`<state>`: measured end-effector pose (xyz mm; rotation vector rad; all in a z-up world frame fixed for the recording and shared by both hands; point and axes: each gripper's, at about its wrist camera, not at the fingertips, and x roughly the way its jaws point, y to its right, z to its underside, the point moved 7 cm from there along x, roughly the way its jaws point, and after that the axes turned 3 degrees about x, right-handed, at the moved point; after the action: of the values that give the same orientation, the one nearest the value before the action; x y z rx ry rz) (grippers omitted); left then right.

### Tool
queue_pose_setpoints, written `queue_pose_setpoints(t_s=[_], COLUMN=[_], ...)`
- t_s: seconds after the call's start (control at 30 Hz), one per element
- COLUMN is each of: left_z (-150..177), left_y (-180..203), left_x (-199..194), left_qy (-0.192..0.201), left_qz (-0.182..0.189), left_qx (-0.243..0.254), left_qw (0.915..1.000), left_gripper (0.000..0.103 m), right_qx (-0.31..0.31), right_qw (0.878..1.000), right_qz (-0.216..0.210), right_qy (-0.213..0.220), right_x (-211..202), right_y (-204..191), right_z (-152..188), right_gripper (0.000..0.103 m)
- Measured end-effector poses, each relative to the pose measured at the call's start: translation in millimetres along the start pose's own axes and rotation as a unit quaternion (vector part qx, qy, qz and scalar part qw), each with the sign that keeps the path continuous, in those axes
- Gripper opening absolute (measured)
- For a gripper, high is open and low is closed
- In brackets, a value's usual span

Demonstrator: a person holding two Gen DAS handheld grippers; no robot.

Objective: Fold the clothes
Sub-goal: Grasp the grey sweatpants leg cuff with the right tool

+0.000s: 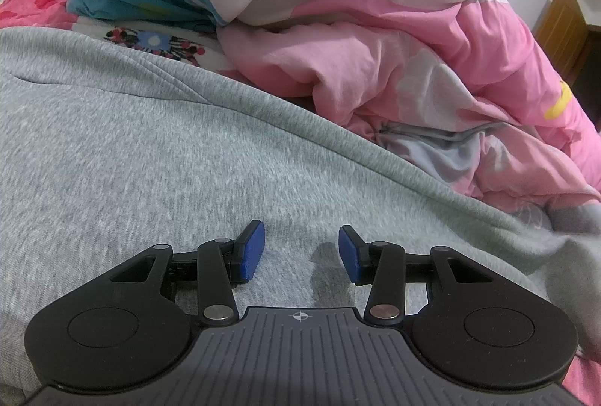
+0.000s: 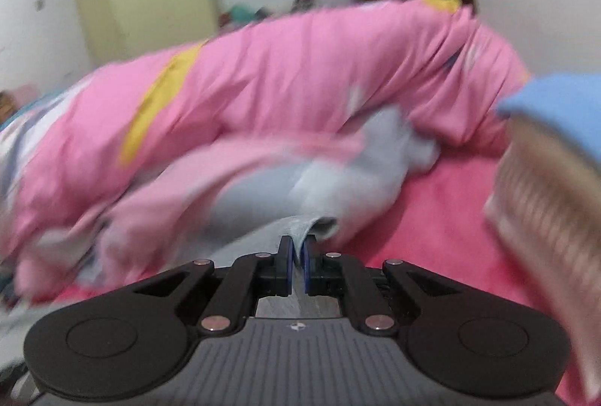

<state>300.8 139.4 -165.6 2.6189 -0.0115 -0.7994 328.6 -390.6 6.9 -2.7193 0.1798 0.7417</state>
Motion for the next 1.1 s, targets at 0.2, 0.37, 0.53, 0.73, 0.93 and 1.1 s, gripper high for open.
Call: queue_pose_setpoints(t_s=[0.2, 0.37, 0.53, 0.73, 0.93, 1.1], left_z=[0.2, 0.4, 0.1, 16.0, 44.1, 90.9], left_y=[0.0, 0.4, 1.3, 38.9, 94.8, 131.3], left_x=[0.4, 0.4, -0.7, -21.3, -50.6, -49.1], left_qy=[0.000, 0.001, 0.001, -0.018, -0.047, -0.047], left_qz=[0.000, 0.000, -0.002, 0.044, 0.116, 0.096], left_qx=[-0.001, -0.001, 0.000, 0.104, 0.267, 0.414], left_qw=[1.0000, 1.0000, 1.0000, 0.9934, 0.9555, 0.9041], left_gripper=[0.043, 0.043, 0.043, 0.045, 0.045, 0.045], right_qx=[0.046, 0.107, 0.193, 0.253, 0.324, 0.330], right_qw=[0.994, 0.992, 0.974, 0.948, 0.933, 0.934], right_qz=[0.101, 0.063, 0.030, 0.031, 0.011, -0.002], right_qy=[-0.006, -0.020, -0.116, -0.191, -0.153, -0.136], right_x=[63.1, 30.7, -5.1, -2.9, 16.4, 23.5], right_y=[56.7, 86.6, 115.0, 129.2, 148.7, 152.8], right_z=[-24.3, 5.0, 62.5, 125.9, 133.5, 130.1], right_gripper=[0.027, 0.045, 0.046, 0.046, 0.043, 0.035])
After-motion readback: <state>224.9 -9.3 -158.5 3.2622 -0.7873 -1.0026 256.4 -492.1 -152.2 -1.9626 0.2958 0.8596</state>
